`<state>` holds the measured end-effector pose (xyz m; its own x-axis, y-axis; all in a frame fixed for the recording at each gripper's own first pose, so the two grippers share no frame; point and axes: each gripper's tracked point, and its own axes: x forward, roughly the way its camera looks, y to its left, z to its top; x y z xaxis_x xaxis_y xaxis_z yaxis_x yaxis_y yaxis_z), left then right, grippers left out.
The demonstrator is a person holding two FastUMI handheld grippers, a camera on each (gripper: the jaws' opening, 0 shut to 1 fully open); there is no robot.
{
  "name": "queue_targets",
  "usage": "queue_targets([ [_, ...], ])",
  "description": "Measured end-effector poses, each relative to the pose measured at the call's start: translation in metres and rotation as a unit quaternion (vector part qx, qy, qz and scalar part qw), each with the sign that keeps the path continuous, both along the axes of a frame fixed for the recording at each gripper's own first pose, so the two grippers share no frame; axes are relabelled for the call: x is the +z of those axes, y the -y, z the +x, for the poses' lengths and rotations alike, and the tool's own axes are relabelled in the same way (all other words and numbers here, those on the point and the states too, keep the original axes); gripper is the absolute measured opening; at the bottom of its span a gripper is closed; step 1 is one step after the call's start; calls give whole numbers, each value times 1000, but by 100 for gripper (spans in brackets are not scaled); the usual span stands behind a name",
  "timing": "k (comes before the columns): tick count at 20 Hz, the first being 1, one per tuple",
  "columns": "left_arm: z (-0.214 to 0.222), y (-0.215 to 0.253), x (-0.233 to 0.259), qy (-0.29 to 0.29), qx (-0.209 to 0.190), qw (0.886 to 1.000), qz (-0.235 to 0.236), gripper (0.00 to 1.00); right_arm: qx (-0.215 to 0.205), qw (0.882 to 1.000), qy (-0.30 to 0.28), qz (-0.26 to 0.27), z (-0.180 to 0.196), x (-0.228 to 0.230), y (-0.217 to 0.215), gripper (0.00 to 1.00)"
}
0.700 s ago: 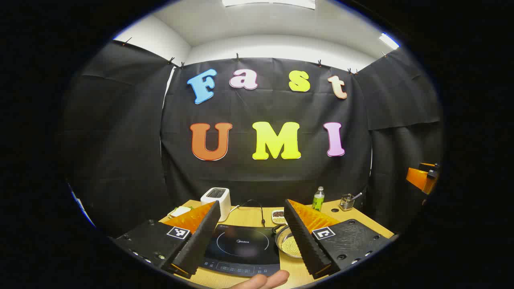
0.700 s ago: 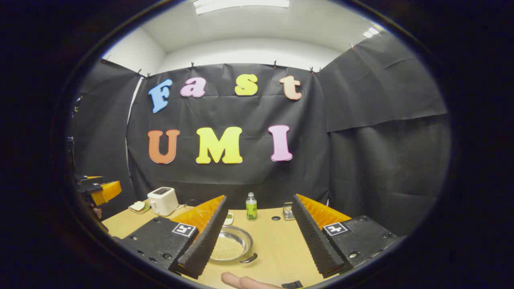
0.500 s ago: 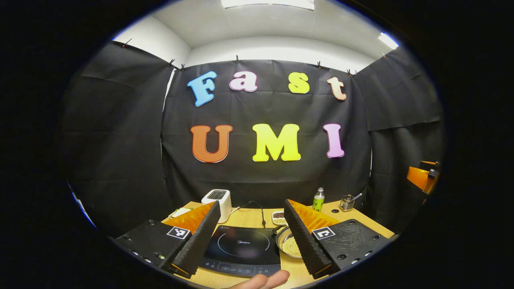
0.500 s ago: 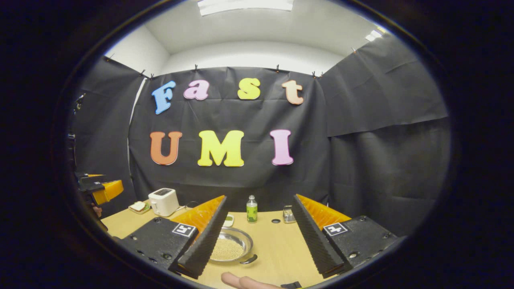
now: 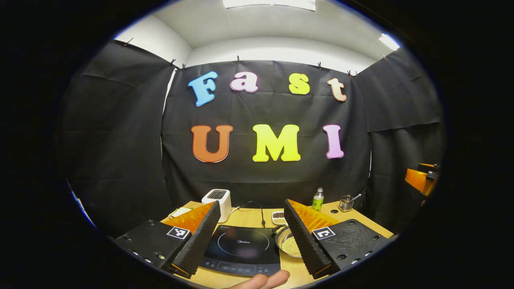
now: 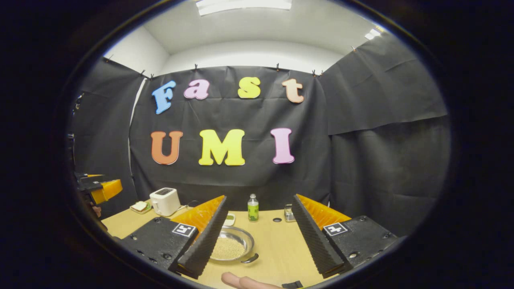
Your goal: First push the handle of the pot to place it horizontally, then grasp the pot with both hands and set it on the induction cooktop.
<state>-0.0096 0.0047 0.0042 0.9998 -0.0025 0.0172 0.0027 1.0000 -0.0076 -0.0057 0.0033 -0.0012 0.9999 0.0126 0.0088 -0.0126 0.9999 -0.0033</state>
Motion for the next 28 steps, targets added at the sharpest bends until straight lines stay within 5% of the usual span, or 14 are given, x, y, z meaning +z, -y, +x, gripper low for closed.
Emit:
queue_targets([
  [11, -12, -11, 10, 18, 4, 1000, -2, 94, 44, 998, -26, 34, 23, -21, -28, 98],
  [15, -16, -13, 14, 25, 3, 1000, -11, 94, 89, 994, -50, 31, 36, -41, -51, 75],
  [17, -17, -13, 15, 29, 1, 999, -12, 94, 109, 990, -80, 28, 42, -59, -63, 54],
  [19, -19, -12, 15, 31, -3, 999, -9, 94, 120, 987, -106, 19, 50, -79, -72, 23],
  [22, -22, -10, 10, 29, -6, 1000, -4, 94, 114, 984, -138, 14, 59, -105, -78, 5],
  [28, -21, -15, 7, 28, -7, 1000, -1, 94, 86, 978, -192, -10, 78, -157, -74, 4],
])
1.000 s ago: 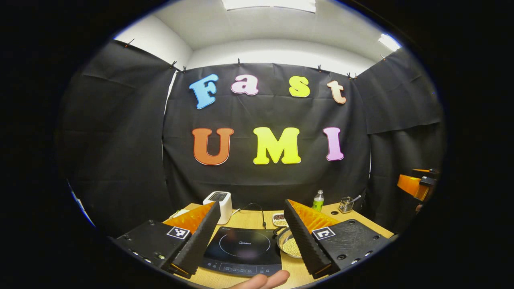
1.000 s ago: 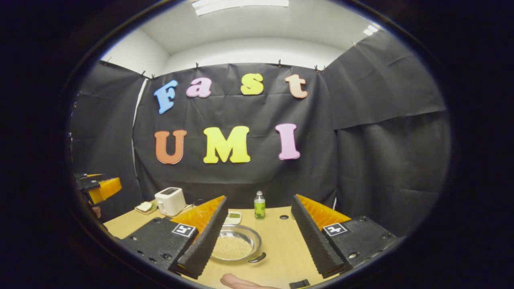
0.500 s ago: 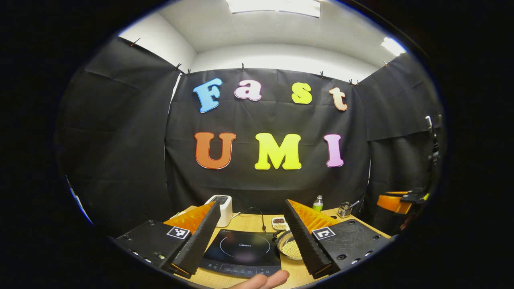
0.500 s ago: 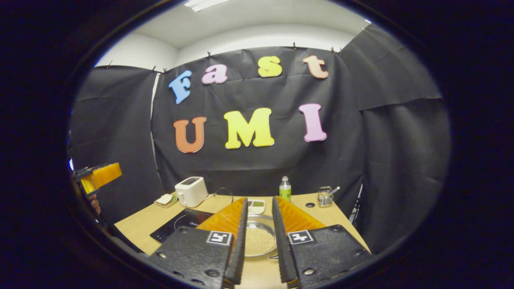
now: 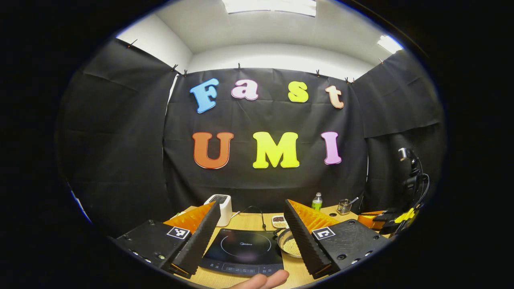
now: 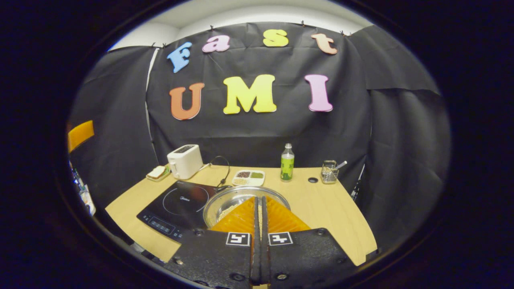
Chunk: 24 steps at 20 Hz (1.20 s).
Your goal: First push the handle of the pot to place it horizontally, then grasp the pot with both hands and set it on the induction cooktop.
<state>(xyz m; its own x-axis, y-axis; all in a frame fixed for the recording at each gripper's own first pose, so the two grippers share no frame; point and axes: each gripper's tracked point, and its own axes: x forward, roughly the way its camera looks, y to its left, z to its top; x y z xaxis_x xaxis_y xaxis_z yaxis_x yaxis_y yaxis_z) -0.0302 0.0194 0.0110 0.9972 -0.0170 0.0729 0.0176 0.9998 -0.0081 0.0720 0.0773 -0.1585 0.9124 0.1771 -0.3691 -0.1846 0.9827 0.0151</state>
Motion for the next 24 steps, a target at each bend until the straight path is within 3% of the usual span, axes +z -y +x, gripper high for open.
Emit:
queue_targets([
  [9, 6, -7, -16, -12, 2, 1000, 2, 94, -10, 992, -123, -17, 15, -96, 6, 4],
  [12, 9, -10, -21, -17, 5, 1000, 5, 94, -6, 989, -139, -39, 12, -114, 6, 0],
  [14, 10, -11, -22, -18, 7, 1000, 6, 94, -1, 987, -152, -46, 7, -126, 6, 4],
  [24, 13, -11, -27, -15, 17, 1000, 11, 94, 12, 979, -200, -39, 7, -181, 4, 4],
])
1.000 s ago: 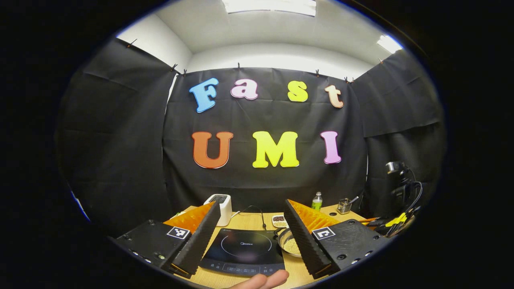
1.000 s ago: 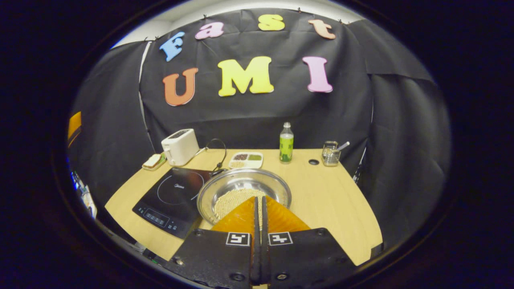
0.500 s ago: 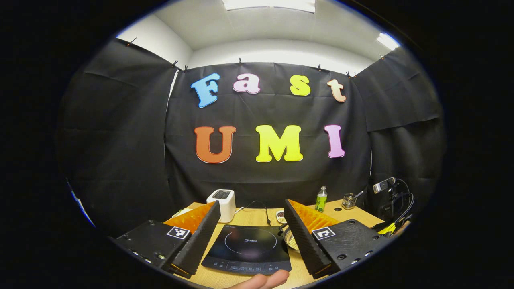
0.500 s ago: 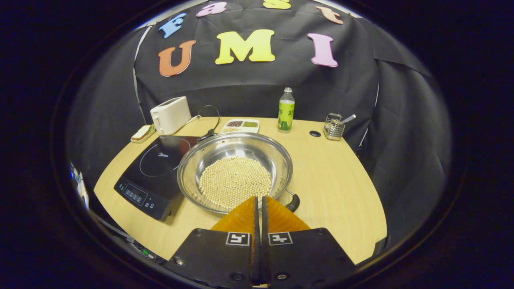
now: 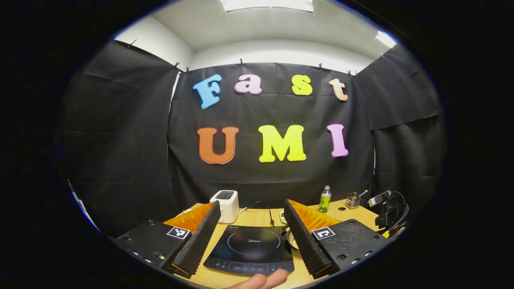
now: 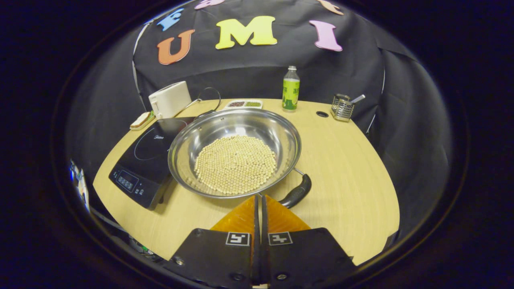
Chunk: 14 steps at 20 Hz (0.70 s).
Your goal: First push the handle of the pot to place it horizontally, then grasp the pot with both hands and set it on the induction cooktop.
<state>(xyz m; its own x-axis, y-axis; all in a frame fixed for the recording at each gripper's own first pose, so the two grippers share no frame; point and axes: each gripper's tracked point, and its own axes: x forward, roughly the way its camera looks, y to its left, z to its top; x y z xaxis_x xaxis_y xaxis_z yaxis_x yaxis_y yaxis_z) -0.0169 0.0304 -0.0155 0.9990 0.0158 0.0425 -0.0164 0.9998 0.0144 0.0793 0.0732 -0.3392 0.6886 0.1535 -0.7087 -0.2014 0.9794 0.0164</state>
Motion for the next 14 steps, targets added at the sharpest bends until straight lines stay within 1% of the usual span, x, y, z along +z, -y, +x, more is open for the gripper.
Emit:
queue_targets([
  [3, 5, 7, 0, 3, -15, 1000, -7, 94, 6, 1000, -12, 3, 2, -12, -1, 4],
  [4, 7, 7, 1, 3, -17, 1000, -6, 94, 9, 1000, -16, 7, 2, -15, -1, 1],
  [5, 9, 5, 0, 0, -14, 1000, -6, 95, 10, 1000, -17, 10, 1, -15, -1, 4],
  [9, 16, 4, 8, 1, -10, 1000, -25, 94, 13, 1000, -6, 7, 3, -12, 0, 4],
  [10, 17, 3, 11, 3, -8, 1000, -29, 94, 14, 1000, -4, 8, 4, -11, 0, 1],
  [11, 17, 2, 16, 7, -8, 999, -31, 94, 17, 1000, -4, 10, 4, -11, 1, 4],
  [14, 16, 3, 26, 17, -6, 999, -26, 94, 22, 999, -9, 22, 5, -11, 3, 4],
])
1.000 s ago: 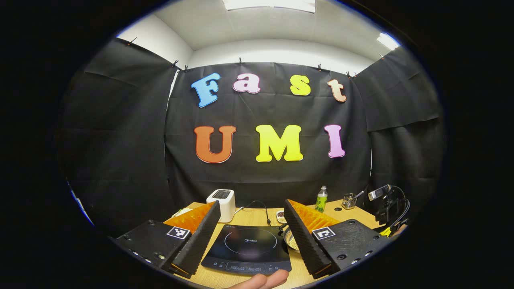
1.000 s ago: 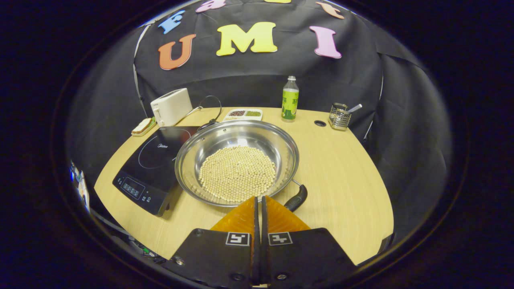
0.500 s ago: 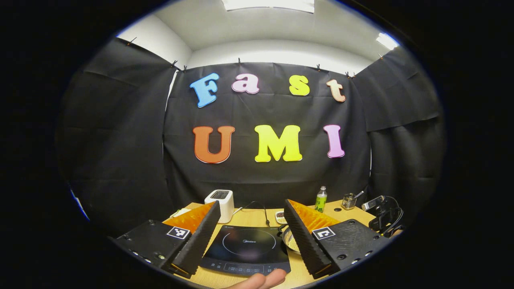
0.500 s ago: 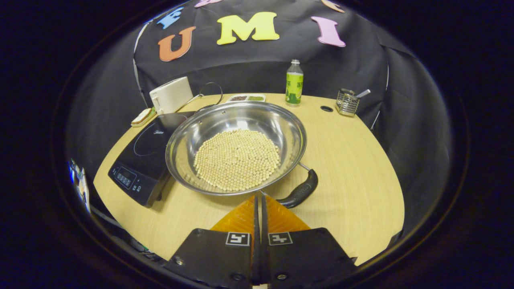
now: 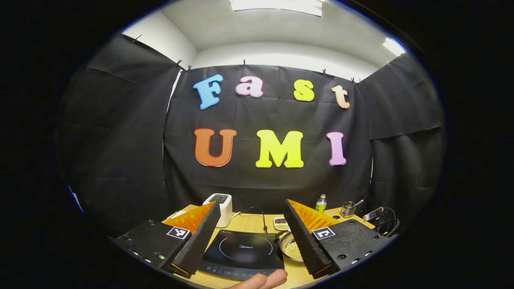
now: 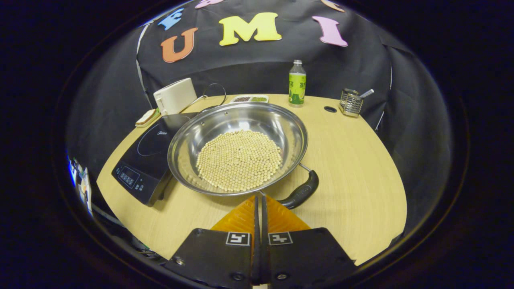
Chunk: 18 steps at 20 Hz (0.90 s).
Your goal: First push the handle of the pot to place it horizontally, then grasp the pot with both hands and set it on the induction cooktop.
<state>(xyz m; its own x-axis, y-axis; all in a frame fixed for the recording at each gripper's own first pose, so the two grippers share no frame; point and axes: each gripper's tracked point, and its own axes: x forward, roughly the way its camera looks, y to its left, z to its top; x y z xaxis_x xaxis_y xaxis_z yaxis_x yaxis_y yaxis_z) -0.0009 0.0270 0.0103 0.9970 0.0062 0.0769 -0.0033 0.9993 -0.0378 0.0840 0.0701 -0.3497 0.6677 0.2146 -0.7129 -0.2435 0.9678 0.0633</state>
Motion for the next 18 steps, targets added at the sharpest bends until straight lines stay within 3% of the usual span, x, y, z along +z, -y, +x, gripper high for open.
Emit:
queue_targets([
  [7, -8, 7, 8, 7, 11, 1000, -12, 95, 7, 1000, -8, 12, 12, -2, 13, 4],
  [11, -15, 11, 16, 15, 19, 1000, 9, 94, 12, 1000, -10, 8, 19, -2, 21, 4],
  [18, -24, 30, 18, 20, 3, 1000, 17, 94, 10, 1000, -7, 5, 39, -3, 35, 4],
])
